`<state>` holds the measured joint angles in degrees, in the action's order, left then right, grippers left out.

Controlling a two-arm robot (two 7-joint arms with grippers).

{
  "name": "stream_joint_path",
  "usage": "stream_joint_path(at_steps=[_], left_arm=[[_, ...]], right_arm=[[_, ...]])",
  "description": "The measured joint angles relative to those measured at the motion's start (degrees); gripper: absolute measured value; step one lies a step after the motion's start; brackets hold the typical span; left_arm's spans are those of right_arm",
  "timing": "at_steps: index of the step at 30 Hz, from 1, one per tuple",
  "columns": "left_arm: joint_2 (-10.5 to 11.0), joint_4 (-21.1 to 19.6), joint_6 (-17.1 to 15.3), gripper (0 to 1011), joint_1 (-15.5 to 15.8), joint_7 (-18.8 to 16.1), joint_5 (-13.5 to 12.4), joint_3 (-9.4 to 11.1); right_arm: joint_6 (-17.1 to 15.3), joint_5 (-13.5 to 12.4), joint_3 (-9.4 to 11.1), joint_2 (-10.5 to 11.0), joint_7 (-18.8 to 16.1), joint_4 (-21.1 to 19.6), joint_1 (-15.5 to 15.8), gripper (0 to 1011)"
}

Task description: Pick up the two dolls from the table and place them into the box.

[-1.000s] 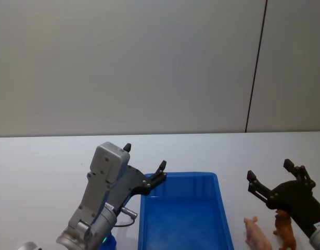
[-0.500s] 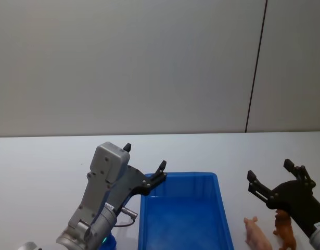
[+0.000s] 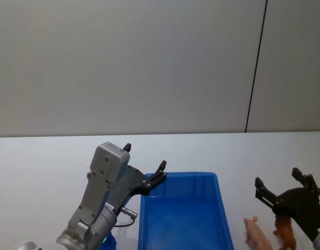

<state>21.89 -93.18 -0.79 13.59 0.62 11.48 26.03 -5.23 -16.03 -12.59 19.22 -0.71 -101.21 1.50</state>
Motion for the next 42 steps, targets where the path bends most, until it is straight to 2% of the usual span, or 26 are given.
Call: stream_joint_path(at_steps=[10,22,32,42], left_arm=[[0.00,0.00,0.00,1003,0.00,0.00,0.00,0.00],[0.00,0.00,0.00,1003,0.00,0.00,0.00,0.00],[0.00,0.00,0.00,1003,0.00,0.00,0.00,0.00],[0.00,0.00,0.00,1003,0.00,0.00,0.00,0.00]], right_arm=[[-5.27,1.13,0.18,-0.07,4.57,-0.99,1.46,1001],[-10.65,2.41,0.33,-0.24,7.95,-1.48,2.88,1001],[-13.01,2.97,0.37,-0.76,8.66,-0.08,3.30,1001],[-13.48,3.11,0.40,-1.15,7.61,1.48,3.38,1001]])
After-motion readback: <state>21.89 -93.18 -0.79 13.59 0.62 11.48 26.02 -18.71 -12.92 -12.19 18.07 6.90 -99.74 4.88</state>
